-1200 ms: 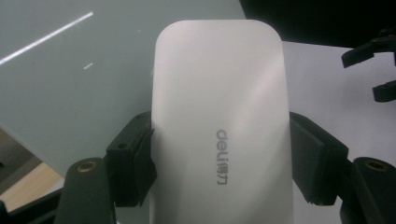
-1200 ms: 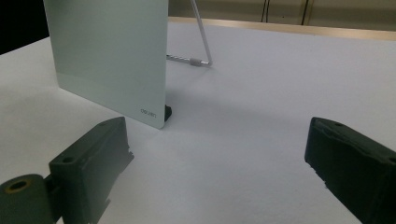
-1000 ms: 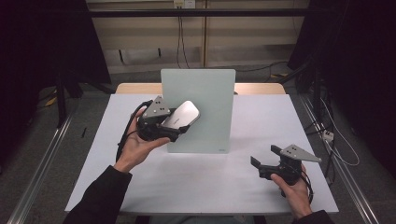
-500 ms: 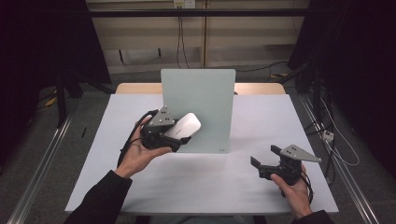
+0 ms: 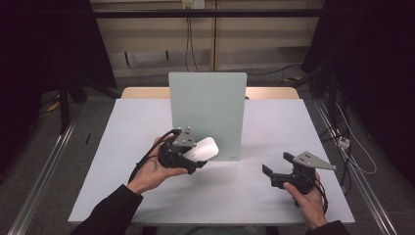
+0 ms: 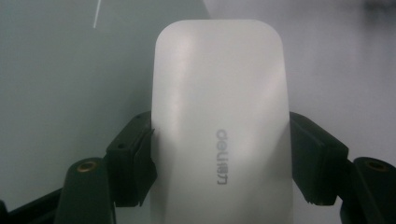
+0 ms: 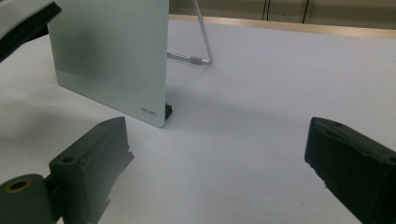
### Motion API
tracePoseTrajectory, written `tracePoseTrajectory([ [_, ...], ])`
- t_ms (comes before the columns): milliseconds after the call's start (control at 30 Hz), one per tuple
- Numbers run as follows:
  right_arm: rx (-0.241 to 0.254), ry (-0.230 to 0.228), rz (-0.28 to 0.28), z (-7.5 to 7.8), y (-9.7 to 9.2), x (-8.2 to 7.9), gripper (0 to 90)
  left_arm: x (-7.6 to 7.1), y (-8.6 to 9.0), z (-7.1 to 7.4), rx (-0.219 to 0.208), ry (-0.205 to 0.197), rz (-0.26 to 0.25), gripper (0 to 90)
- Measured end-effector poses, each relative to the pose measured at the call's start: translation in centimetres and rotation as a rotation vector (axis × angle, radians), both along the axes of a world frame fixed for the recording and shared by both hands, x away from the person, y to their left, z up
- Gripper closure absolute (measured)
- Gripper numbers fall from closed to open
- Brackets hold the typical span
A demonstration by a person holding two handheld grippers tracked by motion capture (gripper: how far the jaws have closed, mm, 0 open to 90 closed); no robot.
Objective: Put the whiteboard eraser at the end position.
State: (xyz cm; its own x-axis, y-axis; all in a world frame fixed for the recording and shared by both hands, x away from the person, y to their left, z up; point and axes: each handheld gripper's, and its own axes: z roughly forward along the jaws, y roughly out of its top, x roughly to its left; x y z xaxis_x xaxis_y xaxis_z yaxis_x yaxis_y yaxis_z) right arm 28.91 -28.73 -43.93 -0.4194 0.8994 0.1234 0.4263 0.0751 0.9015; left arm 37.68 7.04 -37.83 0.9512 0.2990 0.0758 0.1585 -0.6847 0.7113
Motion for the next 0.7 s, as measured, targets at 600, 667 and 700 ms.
tracePoseTrajectory([
  [600,-0.001,0.004,0.002,0.0,0.0,-0.1,5.5,-1.9,-3.3,-3.6,0.135,0.13,-0.11,31.2],
  [667,0.0,0.005,0.004,0.0,0.0,-0.1,5.5,-2.0,-3.7,-3.9,0.147,0.138,-0.109,31.2],
  [700,0.0,0.004,0.004,0.0,0.0,-0.1,5.5,-2.0,-3.9,-4.0,0.154,0.142,-0.114,31.2],
])
